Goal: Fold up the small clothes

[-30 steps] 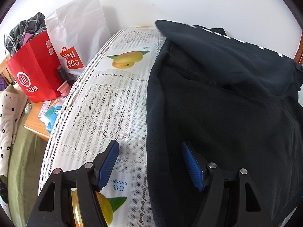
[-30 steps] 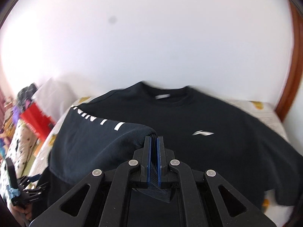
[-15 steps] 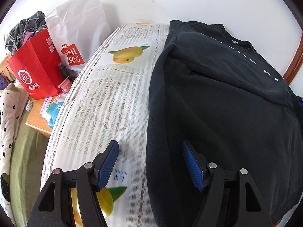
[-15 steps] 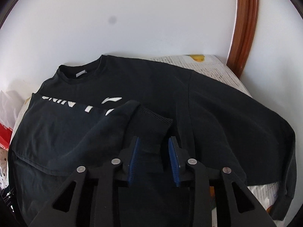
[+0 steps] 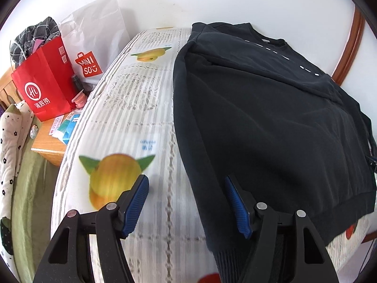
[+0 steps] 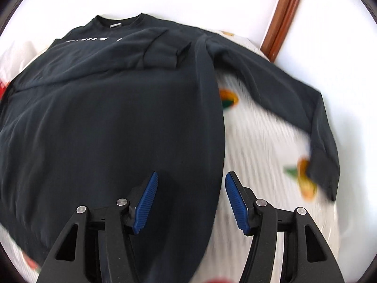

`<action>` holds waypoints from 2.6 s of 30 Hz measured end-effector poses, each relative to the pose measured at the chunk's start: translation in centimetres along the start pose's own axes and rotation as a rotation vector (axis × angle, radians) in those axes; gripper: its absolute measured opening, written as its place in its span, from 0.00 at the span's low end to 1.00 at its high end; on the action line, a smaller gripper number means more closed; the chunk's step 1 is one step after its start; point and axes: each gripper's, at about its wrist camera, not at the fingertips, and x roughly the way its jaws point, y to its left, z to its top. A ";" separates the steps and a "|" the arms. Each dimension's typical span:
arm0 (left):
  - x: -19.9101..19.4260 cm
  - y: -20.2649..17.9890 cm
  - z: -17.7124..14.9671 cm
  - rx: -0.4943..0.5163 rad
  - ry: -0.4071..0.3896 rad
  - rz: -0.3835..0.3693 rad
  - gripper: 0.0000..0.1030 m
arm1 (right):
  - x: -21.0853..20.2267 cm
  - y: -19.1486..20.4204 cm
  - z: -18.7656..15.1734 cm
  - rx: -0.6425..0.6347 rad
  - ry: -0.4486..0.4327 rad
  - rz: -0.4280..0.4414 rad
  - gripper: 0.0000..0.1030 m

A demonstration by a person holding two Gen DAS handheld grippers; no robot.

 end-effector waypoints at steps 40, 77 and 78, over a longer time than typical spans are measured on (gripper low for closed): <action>-1.7 -0.2 4.0 -0.018 -0.012 -0.018 0.35 | -3.7 1.4 6.6 -0.045 -0.180 0.055 0.52; 8.0 2.3 12.5 -0.134 -0.050 0.041 0.10 | 9.5 -3.6 15.0 0.101 -0.035 0.192 0.21; 8.0 2.3 12.3 -0.129 -0.041 0.039 0.12 | 9.1 -3.9 14.6 0.099 -0.045 0.191 0.22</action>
